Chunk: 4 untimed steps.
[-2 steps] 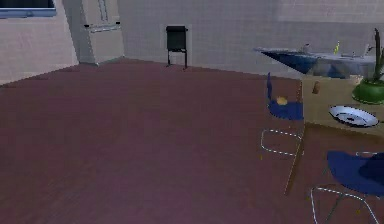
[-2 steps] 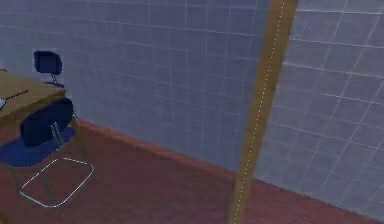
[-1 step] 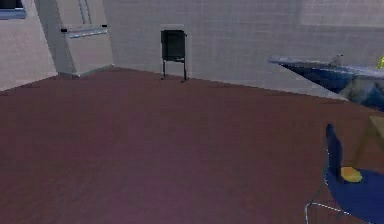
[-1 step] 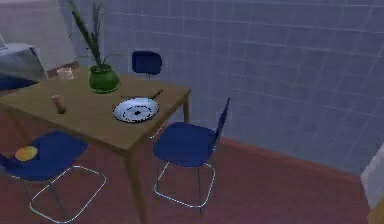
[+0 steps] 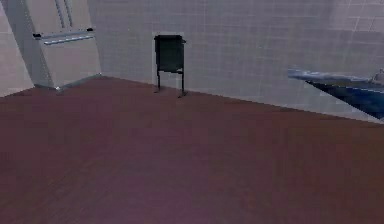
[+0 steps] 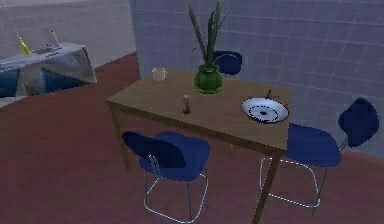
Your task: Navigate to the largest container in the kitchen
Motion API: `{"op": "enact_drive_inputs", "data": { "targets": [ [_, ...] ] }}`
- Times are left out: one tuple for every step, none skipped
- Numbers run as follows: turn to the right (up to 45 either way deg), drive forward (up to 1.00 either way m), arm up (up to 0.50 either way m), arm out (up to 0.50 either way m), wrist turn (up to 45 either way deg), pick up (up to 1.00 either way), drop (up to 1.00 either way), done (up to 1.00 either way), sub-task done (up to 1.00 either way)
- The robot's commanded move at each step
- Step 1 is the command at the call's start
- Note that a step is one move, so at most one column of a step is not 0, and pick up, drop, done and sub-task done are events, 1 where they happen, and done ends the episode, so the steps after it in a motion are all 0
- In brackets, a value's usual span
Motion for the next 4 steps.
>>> {"op": "enact_drive_inputs", "data": {
  "targets": [
    [24.0,0.00,0.00,0.00,0.0,0.00,0.00,0.00,0.00],
    [0.0,0.80,0.00,0.00,0.0,0.00,0.00,0.00,0.00],
    [36.0,0.00,0.00,0.00,0.0,0.00,0.00,0.00,0.00],
    [0.0,0.30,0.00,0.00,0.0,0.00,0.00,0.00,0.00]
  ]
}}
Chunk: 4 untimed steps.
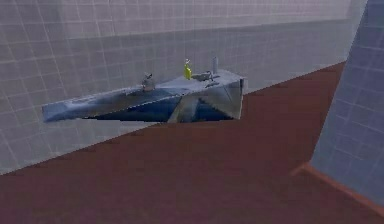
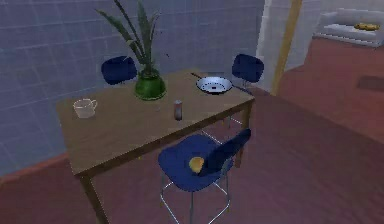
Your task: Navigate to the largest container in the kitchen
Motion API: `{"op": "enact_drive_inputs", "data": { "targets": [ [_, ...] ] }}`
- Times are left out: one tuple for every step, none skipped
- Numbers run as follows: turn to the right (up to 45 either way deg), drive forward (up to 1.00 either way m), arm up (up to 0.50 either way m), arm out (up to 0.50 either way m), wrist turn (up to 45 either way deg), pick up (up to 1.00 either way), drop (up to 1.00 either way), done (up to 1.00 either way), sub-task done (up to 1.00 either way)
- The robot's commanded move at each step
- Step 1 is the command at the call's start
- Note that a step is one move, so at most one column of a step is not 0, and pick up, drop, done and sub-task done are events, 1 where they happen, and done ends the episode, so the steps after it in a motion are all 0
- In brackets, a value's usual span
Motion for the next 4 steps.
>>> {"op": "enact_drive_inputs", "data": {
  "targets": [
    [45.0,0.00,0.00,0.00,0.0,0.00,0.00,0.00,0.00],
    [-45.0,0.00,0.00,0.00,0.0,0.00,0.00,0.00,0.00],
    [-18.0,0.00,0.00,0.00,0.0,0.00,0.00,0.00,0.00],
    [-3.0,0.00,0.00,0.00,0.0,0.00,0.00,0.00,0.00]
  ]
}}
